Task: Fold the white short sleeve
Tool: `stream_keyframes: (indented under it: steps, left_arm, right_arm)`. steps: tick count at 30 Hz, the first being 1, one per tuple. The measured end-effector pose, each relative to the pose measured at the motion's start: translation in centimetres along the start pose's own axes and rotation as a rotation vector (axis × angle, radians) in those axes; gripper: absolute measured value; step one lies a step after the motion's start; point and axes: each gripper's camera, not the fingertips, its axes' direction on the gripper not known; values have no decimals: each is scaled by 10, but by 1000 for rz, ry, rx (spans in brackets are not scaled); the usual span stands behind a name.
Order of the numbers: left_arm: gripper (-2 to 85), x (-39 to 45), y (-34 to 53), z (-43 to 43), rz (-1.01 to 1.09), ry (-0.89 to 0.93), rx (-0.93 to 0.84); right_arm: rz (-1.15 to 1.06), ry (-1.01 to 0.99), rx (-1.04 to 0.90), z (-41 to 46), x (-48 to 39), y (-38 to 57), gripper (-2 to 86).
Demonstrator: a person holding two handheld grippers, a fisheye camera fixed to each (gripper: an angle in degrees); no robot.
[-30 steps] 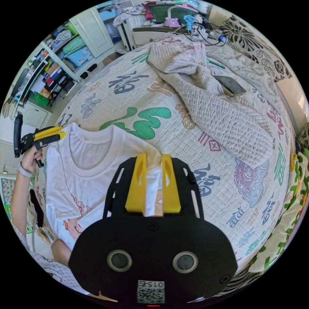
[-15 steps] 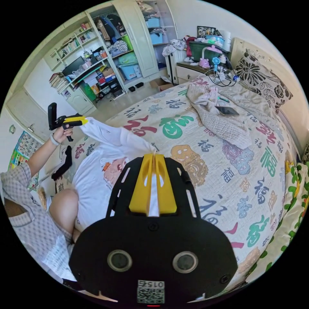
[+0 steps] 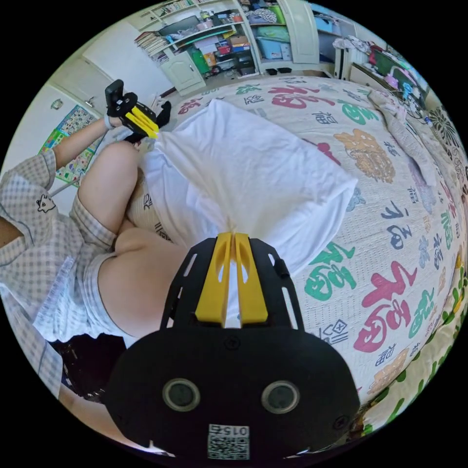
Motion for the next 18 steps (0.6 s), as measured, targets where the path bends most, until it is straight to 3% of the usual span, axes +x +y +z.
stream_keyframes:
  steps: [5,11,18]
  left_arm:
    - [2,18,-4,37,130,65,-184]
    - [1,13,-8,66,159,184,-241]
    - [1,0,-15,86,155,229,-296]
  right_arm:
    - [-63,-90,-86,26,20,9,-7]
    - [-156,-128,-284,60,47,-1,-8]
    - [-137,-244,-377,79,86,-15,-8]
